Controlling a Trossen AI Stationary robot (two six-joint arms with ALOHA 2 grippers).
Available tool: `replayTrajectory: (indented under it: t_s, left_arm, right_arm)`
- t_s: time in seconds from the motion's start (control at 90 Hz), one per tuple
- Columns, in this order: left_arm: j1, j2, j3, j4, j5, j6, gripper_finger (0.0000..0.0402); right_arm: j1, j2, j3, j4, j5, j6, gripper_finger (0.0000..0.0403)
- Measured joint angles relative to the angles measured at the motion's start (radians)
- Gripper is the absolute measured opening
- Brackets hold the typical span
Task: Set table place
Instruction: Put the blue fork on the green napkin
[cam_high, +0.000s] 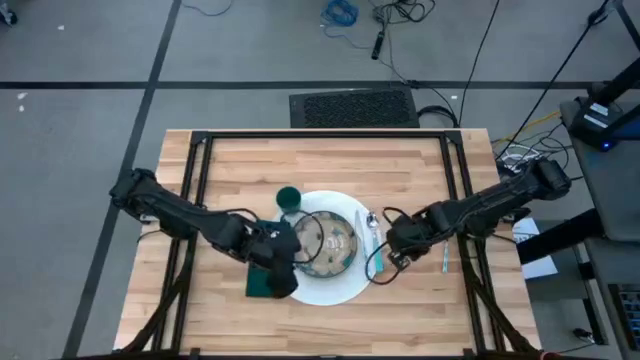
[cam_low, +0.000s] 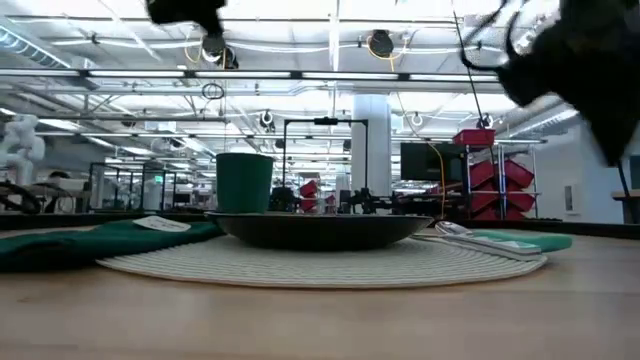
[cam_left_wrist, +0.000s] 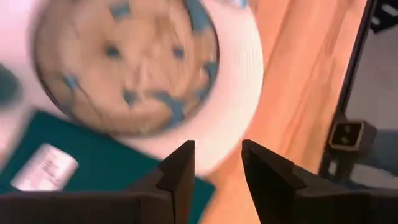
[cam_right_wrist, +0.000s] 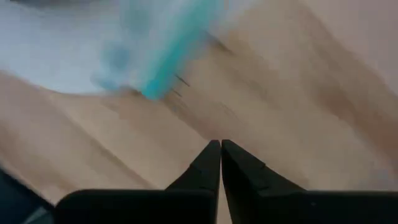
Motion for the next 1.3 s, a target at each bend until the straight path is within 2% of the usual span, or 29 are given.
replayTrajectory:
  t_s: [0.1, 0.233, 0.4, 0.544, 0.6, 0.878, 1.122, 1.3]
  left_arm:
    - [-0.023, -0.001, 0.007, -0.015, -0.072, 0.047, 0.0118]
    - [-0.047, -0.001, -0.003, -0.012, -0.122, 0.099, 0.0118]
    - [-0.060, 0.000, -0.018, -0.020, -0.136, 0.118, 0.0118]
    - [-0.088, 0.000, -0.019, -0.060, -0.141, 0.119, 0.0118]
    - [-0.094, 0.000, -0.019, -0.072, -0.148, 0.127, 0.0118]
    - [-0.099, -0.035, -0.019, -0.115, -0.154, 0.144, 0.0118]
    - [-0.100, -0.035, -0.019, -0.114, -0.157, 0.144, 0.0118]
    - [-0.100, -0.035, -0.019, -0.111, -0.161, 0.144, 0.0118]
  right_arm:
    - [-0.001, 0.000, 0.000, -0.196, -0.085, -0.002, 0.0000]
    - [-0.001, 0.000, -0.030, -0.324, -0.078, -0.154, 0.0000]
    - [0.000, 0.000, -0.147, -0.302, -0.065, -0.156, 0.0000]
    - [0.013, 0.022, -0.150, -0.273, 0.070, -0.146, 0.0000]
    - [0.011, 0.039, -0.150, -0.246, 0.088, -0.169, 0.0000]
    - [0.026, 0.191, -0.152, -0.274, 0.066, -0.386, 0.0000]
    - [0.031, 0.370, -0.154, -0.272, 0.067, -0.405, 0.0000]
    - [0.032, 0.417, -0.145, -0.272, 0.034, -0.451, 0.0000]
